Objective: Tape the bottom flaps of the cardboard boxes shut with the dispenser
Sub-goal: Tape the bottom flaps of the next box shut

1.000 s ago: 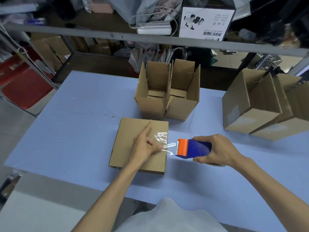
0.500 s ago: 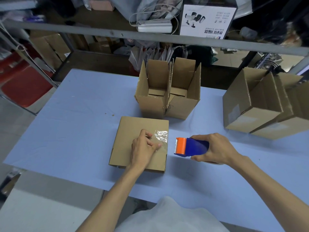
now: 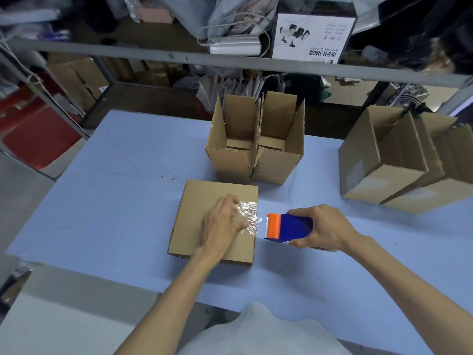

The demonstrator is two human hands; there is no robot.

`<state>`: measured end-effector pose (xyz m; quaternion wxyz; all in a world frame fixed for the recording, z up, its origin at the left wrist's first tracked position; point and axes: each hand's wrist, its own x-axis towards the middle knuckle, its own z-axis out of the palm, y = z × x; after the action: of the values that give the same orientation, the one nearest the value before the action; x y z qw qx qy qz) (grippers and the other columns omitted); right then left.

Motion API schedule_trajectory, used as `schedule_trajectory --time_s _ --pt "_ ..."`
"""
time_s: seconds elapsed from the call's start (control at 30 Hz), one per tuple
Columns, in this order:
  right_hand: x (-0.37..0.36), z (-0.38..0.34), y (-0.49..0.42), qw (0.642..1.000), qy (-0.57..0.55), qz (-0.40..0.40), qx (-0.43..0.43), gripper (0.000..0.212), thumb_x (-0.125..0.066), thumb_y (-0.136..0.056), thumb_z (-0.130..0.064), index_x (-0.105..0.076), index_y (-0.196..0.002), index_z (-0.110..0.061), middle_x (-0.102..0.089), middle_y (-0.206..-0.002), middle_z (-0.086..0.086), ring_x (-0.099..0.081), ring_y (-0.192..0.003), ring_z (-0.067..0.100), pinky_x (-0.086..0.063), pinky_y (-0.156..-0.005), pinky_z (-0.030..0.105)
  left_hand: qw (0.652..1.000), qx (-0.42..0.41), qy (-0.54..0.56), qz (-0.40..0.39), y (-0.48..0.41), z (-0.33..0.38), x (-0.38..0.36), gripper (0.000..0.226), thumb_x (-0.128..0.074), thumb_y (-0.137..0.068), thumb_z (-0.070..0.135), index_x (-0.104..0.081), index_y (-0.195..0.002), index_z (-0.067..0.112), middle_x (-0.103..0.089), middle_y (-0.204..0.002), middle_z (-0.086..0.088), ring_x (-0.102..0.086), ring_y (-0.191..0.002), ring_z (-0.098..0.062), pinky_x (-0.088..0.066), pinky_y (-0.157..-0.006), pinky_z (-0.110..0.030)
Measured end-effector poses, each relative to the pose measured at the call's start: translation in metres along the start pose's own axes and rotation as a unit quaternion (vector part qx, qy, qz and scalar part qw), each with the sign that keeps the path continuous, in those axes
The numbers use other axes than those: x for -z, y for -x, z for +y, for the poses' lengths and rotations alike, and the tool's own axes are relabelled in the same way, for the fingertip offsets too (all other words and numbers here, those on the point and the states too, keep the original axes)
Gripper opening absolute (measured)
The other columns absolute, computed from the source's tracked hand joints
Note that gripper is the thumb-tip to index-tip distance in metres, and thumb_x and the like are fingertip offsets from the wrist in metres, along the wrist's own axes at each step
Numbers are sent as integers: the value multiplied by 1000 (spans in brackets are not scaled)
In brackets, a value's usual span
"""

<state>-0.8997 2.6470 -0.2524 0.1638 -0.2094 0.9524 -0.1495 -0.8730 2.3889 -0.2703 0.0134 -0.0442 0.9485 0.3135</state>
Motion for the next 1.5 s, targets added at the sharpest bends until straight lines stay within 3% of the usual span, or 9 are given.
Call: schedule_trajectory --time_s 0.23,0.43,0.63,0.77,0.93,1.07,1.27,1.37,1.5 --pt "-3 -10 -18 999 38 -38 -6 74 -72 -65 -63 -54 -129 -30 -67 -112 -8 -60 -97 14 -39 -67 23 986 -113 59 -106 1 -2 -7 12 -72 -83 10 -72 -93 17 -62 -91 3 -56 -85 -11 -46 -77 -30" --pt "-12 -32 -25 977 200 -76 18 24 -62 -74 -42 -56 -86 -22 -68 -90 3 -65 -82 27 -34 -60 27 987 -117 55 -95 1 -5 -6 16 -72 -82 11 -70 -94 22 -61 -91 8 -57 -84 -9 -47 -79 -31" --pt "-11 -11 0 988 88 35 -119 42 -68 -65 -51 -56 -101 -33 -65 -83 -4 -54 -70 20 -31 -53 26 951 -216 -154 -156 -1 2 -10 25 -45 -88 29 -54 -108 39 -34 -91 10 -39 -93 -11 -21 -58 -23" --pt "-33 -3 4 984 58 51 -161 67 -60 -89 -38 -27 -147 -26 -55 -111 9 -55 -99 28 -43 -72 33 927 -231 -241 -169 -6 8 -14 25 -43 -94 24 -54 -114 35 -40 -107 1 -40 -108 -23 -31 -67 -31" --pt "-61 -6 -10 983 25 67 -169 84 -52 -91 -4 5 -152 -18 -37 -131 18 -43 -113 29 -41 -87 31 937 -208 -209 -188 -5 14 -13 48 -42 -95 14 -45 -137 38 -43 -114 -2 -43 -111 -23 -41 -76 -34" --pt "-69 -14 -19 978 -84 74 -175 43 -33 -101 -42 -38 -142 -28 -48 -114 3 -50 -107 24 -40 -86 33 985 -128 -57 -102 -11 11 -6 31 -58 -92 19 -61 -123 24 -52 -104 -1 -53 -102 -22 -45 -84 -37" --pt "-81 -41 -4 966 -82 146 -195 50 -53 -92 -17 -40 -139 -6 -45 -126 21 -46 -110 39 -42 -89 42 970 -123 -162 -133 -55 14 -6 58 -55 -95 30 -33 -147 35 -34 -148 -8 -24 -139 -30 -17 -115 -41" --pt "-82 -78 3 915 -289 -50 -276 48 -38 -98 -47 -52 -123 -9 -60 -113 15 -58 -103 34 -48 -88 42 953 -139 -198 -181 -69 20 -9 53 -59 -93 34 -41 -142 36 -44 -127 -7 -41 -119 -29 -30 -104 -36" --pt "-62 -95 -6 701 -622 -90 -337 48 -36 -101 -39 -58 -115 1 -57 -82 15 -54 -63 26 -50 -61 32 953 -153 -192 -179 -67 41 8 40 -67 -87 33 -56 -125 32 -41 -112 -5 -39 -108 -27 -38 -96 -40"
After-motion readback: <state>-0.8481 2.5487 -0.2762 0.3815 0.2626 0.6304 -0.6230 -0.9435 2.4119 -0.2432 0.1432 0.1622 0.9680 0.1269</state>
